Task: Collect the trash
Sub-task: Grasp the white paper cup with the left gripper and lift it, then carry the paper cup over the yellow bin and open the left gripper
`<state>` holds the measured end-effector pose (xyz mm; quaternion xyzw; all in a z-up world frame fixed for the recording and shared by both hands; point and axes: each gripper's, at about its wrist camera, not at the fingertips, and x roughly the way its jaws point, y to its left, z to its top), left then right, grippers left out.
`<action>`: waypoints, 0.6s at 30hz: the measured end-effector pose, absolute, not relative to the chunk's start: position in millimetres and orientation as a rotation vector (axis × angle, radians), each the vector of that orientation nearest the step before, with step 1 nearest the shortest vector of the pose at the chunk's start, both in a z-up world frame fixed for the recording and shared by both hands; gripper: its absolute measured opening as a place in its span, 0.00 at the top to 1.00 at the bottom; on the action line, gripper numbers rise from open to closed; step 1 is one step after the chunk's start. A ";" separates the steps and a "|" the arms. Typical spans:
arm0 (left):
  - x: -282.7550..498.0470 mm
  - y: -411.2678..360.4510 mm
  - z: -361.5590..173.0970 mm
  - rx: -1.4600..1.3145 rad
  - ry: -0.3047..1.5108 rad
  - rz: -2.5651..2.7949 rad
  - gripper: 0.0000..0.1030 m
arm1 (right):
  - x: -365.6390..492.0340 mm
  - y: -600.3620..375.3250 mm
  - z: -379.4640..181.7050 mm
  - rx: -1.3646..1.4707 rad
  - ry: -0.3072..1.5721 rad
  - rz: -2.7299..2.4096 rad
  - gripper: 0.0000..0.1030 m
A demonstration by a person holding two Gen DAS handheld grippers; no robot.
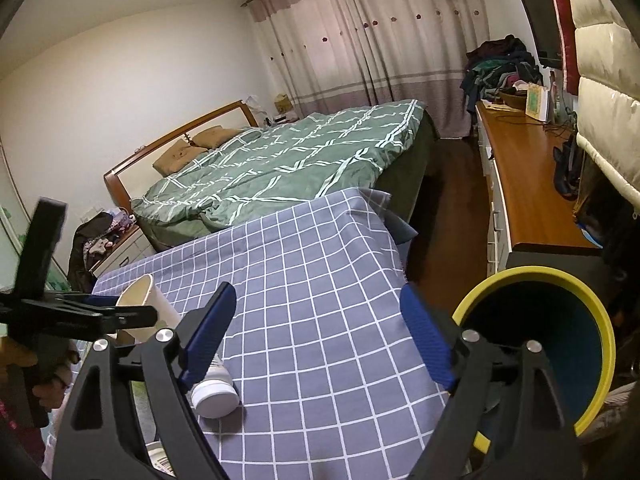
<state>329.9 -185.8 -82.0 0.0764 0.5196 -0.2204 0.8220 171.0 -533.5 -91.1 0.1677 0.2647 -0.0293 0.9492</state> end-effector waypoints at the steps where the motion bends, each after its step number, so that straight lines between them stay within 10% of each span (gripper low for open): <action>1: 332.3 -187.1 -85.2 0.167 1.117 -0.461 0.18 | 170.6 -534.0 -90.6 0.344 0.537 -0.058 0.22; 7: 339.5 -186.2 -92.3 0.140 1.140 -0.449 0.37 | 167.3 -537.4 -87.3 0.362 0.523 -0.055 0.21; 18: 316.5 -202.8 -49.6 0.167 1.052 -0.486 0.40 | 150.1 -552.6 -73.6 0.380 0.463 -0.096 0.21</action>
